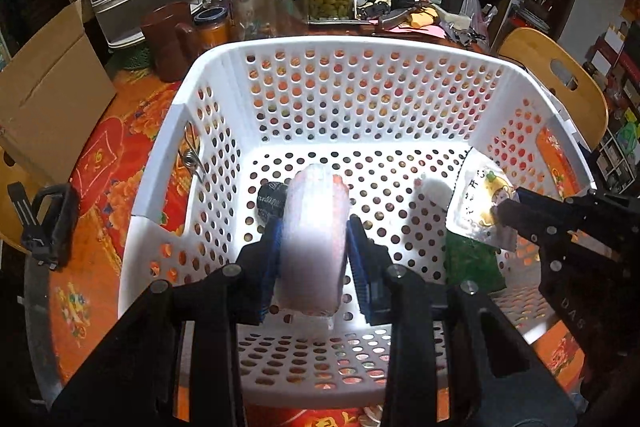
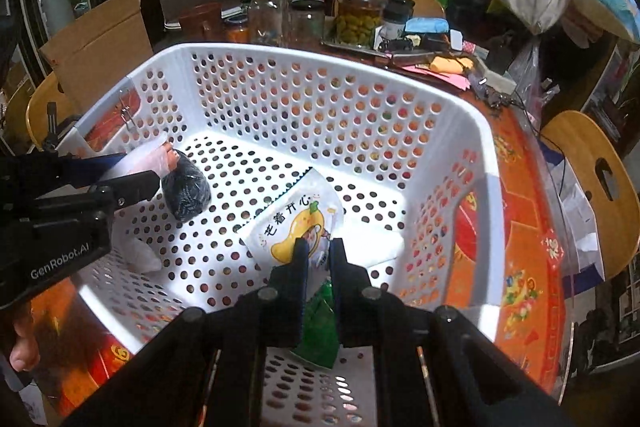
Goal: Organize soft objects
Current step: 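Open the right tool over the basket while the left tool releases the white roll, then move both tools back from the basket toward the remaining items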
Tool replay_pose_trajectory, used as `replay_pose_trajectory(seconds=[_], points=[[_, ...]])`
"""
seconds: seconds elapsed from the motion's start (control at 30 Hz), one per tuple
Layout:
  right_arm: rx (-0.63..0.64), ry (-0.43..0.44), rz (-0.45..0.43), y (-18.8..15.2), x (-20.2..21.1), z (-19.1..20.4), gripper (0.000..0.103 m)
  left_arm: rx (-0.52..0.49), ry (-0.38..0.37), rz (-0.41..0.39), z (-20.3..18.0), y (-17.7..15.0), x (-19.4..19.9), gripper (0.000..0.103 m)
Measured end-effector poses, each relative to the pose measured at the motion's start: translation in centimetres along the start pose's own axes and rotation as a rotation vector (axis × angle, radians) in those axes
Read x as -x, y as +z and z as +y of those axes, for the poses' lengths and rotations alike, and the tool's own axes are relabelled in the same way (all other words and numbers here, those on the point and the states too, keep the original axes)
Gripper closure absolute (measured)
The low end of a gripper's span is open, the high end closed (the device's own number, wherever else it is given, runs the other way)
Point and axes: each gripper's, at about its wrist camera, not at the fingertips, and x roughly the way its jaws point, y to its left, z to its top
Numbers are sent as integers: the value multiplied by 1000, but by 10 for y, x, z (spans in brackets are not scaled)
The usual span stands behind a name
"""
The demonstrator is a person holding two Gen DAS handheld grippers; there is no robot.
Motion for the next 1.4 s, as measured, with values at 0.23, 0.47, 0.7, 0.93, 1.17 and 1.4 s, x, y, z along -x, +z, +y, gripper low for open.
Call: replay_pose_trajectory(seconds=[0.23, 0.47, 0.7, 0.93, 1.17, 1.4], points=[[-21, 28, -12, -1, 1, -5, 89, 0, -14, -33, 2, -1, 8, 68], [-36, 43, -70, -4, 17, -8, 69, -15, -7, -101, 1, -7, 31, 32], [-51, 43, -125, -7, 37, -12, 35, -29, 22, -176, -1, -12, 56, 11], [-69, 46, -158, -14, 56, -16, 10, -31, -3, -225, 1, -20, 87, 6], [-69, 34, -218, -32, 88, -13, 0, -23, -12, -288, 10, -49, 131, 2], [-71, 18, -259, -46, 109, -9, 0, -35, 6, -337, 11, -74, 165, 1]])
